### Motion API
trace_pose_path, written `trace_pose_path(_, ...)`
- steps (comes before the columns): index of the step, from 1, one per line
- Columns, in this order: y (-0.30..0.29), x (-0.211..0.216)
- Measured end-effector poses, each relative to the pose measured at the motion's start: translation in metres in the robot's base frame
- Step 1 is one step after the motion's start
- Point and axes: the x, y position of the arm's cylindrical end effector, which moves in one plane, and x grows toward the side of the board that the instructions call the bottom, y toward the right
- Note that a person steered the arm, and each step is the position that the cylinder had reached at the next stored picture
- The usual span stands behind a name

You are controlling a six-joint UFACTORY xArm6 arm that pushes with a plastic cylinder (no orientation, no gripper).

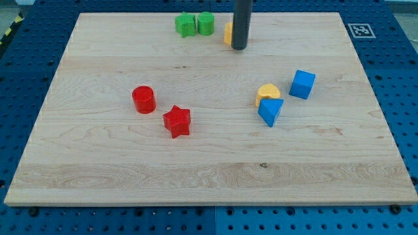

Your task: Place the yellow heart bottom of the green circle

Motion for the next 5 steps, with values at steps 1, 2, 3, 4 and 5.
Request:
trace_pose_path(1,-0.028,-0.008)
trace_pose_path(2,-0.026,0.002)
trace_pose_path(3,0.001,0.046)
trace_pose_path(4,0.064,0.056)
trace_pose_path(5,0.112,0.062)
